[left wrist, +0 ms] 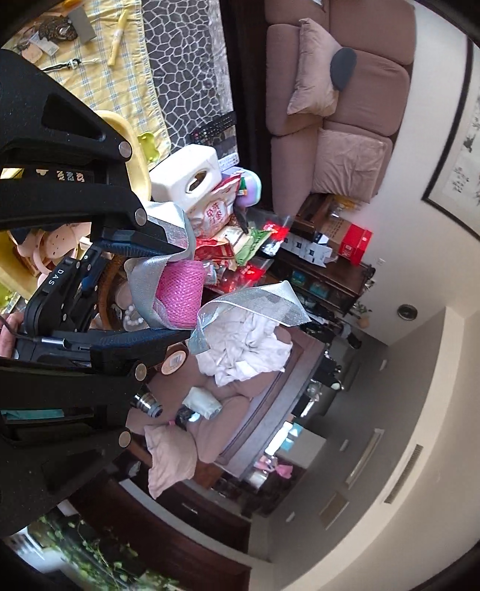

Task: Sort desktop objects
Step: 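Carry the pink yarn bundle into the yellow basin and open the left gripper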

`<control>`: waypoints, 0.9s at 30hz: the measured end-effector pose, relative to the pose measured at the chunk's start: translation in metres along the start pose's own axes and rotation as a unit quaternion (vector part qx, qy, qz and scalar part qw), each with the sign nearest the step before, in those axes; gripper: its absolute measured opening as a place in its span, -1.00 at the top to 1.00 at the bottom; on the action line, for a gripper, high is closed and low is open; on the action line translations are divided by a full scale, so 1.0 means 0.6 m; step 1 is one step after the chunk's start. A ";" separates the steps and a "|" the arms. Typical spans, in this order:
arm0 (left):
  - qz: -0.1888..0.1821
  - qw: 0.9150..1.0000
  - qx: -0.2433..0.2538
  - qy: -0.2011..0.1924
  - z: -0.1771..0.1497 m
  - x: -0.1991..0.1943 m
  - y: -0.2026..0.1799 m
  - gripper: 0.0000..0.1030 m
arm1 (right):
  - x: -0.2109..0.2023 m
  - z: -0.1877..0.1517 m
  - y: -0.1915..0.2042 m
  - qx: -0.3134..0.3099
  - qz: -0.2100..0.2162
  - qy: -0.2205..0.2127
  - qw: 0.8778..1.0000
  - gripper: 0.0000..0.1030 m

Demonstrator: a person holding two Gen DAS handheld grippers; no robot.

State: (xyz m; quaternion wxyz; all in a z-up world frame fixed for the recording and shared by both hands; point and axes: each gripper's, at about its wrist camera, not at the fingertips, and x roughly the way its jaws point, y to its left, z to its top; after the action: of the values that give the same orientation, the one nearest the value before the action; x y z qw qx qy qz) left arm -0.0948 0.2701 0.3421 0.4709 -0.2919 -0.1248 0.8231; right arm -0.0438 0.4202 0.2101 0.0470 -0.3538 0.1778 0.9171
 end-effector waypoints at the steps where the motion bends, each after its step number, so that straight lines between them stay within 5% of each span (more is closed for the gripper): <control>1: 0.004 1.000 -0.006 0.011 -0.009 0.017 0.010 0.39 | 0.003 -0.003 -0.004 0.003 -0.001 0.005 1.000 0.70; 7: 0.029 0.995 -0.050 0.087 -0.084 0.104 0.076 0.39 | 0.028 -0.012 -0.017 -0.007 -0.014 0.033 0.999 0.70; 17: 0.076 0.982 -0.069 0.157 -0.156 0.162 0.130 0.38 | 0.061 -0.023 -0.022 -0.008 -0.020 0.062 0.998 0.61; 25: 0.109 0.966 -0.050 0.230 -0.204 0.202 0.145 0.38 | 0.028 -0.007 -0.039 0.019 -0.026 0.028 0.999 0.38; 27: 0.121 0.962 -0.035 0.240 -0.213 0.211 0.140 0.20 | 0.023 -0.005 -0.041 0.023 -0.025 0.022 0.999 0.37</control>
State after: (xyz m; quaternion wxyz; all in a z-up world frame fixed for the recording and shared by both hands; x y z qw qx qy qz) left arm -0.1263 0.3241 0.1537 0.3730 -0.5105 -0.0005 0.7748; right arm -0.0469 0.4418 0.1918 0.0739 -0.3774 0.1906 0.9032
